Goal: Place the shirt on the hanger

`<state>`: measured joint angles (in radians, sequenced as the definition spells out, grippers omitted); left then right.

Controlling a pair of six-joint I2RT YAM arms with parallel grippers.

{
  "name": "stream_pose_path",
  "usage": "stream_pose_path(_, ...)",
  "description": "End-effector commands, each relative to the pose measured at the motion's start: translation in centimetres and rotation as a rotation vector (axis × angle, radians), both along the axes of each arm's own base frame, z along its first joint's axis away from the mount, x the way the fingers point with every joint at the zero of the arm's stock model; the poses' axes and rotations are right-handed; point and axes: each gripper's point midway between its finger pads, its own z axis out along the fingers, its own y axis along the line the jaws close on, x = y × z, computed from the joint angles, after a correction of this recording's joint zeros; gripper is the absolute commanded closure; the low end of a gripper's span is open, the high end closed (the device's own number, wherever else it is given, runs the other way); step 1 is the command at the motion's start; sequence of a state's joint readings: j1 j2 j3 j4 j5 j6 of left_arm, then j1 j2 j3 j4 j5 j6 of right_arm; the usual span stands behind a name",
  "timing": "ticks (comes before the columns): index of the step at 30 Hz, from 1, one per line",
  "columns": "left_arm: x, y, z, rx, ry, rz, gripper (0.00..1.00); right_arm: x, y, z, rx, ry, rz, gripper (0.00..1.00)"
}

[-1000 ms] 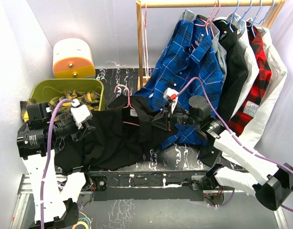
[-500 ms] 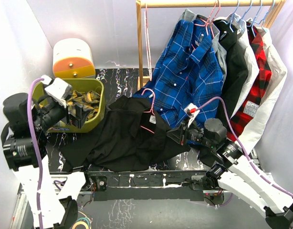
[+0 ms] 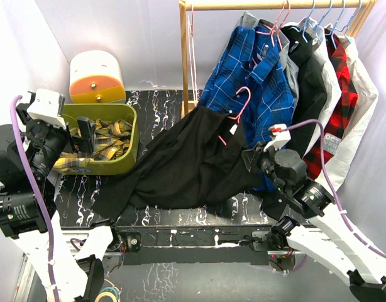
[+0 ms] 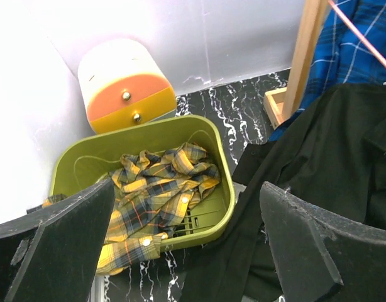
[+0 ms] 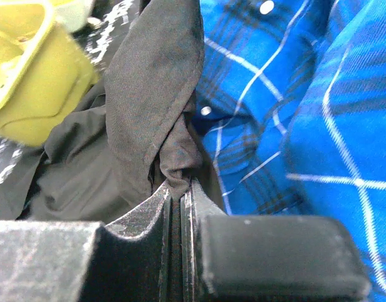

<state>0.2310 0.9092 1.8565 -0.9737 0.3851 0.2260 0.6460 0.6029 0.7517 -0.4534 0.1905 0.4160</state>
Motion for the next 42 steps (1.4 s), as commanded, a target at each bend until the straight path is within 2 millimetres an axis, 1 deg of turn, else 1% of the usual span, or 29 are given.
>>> stream_pose_path(1, 0.8, 1.3, -1.1, -0.032, 0.050, 0.070, 0.03, 4.5, -2.3, 7.8, -0.027, -0.197, -0.220, 0.92)
stream_pose_path(5, 1.3, 2.1, -1.7, -0.039, 0.079, 0.115, 0.03, 7.9, -1.8, 11.6, -0.130, -0.271, -0.276, 0.92)
stream_pose_path(8, 1.5, 2.5, -2.3, -0.040, 0.096, 0.136, 0.03, 10.0, -1.8, 13.5, -0.228, -0.300, -0.319, 0.92)
stream_pose_path(9, 1.4, 2.5, -2.5, -0.044, 0.100, 0.138, 0.03, 10.5, -1.8, 14.7, -0.240, -0.323, -0.335, 0.92)
stream_pose_path(12, 1.5, 2.3, -3.3, -0.060, 0.127, 0.128, 0.03, 12.0, -2.2, 16.4, -0.288, -0.355, -0.384, 0.92)
stream_pose_path(15, 2.0, 2.5, -4.3, -0.074, 0.176, 0.132, 0.03, 13.3, -3.3, 18.2, -0.313, -0.382, -0.427, 0.92)
stream_pose_path(17, 2.4, 2.1, -5.2, -0.086, 0.230, 0.102, 0.03, 13.6, -3.9, 19.9, -0.321, -0.428, -0.451, 0.92)
stream_pose_path(20, 2.6, 0.3, -8.2, -0.130, 0.384, -0.010, 0.03, 13.3, -5.2, 22.6, -0.337, -0.497, -0.508, 0.92)
stream_pose_path(23, 3.1, 0.2, -10.6, -0.183, 0.489, -0.011, 0.03, 12.5, -6.2, 24.5, -0.341, -0.546, -0.546, 0.92)
stream_pose_path(25, 3.5, 0.3, -11.5, -0.201, 0.516, 0.003, 0.03, 12.4, -6.6, 25.0, -0.356, -0.559, -0.556, 0.92)
stream_pose_path(29, 3.5, 0.1, -12.9, -0.212, 0.549, -0.013, 0.03, 13.2, -6.7, 25.7, -0.373, -0.573, -0.551, 0.92)
stream_pose_path(30, 3.6, 0.2, -13.3, -0.213, 0.565, -0.004, 0.03, 13.4, -6.9, 26.1, -0.374, -0.579, -0.555, 0.92)
stream_pose_path(33, 3.6, 0.9, -14.2, -0.206, 0.624, 0.026, 0.03, 14.9, -7.6, 26.5, -0.389, -0.579, -0.559, 0.92)
stream_pose_path(35, 3.7, 1.8, -15.0, -0.213, 0.658, 0.096, 0.03, 15.8, -8.1, 27.0, -0.377, -0.585, -0.558, 0.92)
stream_pose_path(37, 3.8, 3.1, -15.4, -0.210, 0.651, 0.189, 0.03, 16.6, -8.2, 27.7, -0.365, -0.592, -0.556, 0.92)
stream_pose_path(40, 3.8, 5.0, -15.3, -0.184, 0.611, 0.308, 0.03, 17.8, -8.0, 28.3, -0.350, -0.593, -0.535, 0.92)
stream_pose_path(42, 3.7, 6.2, -15.1, -0.162, 0.581, 0.379, 0.03, 18.8, -7.5, 28.1, -0.344, -0.581, -0.512, 0.92)
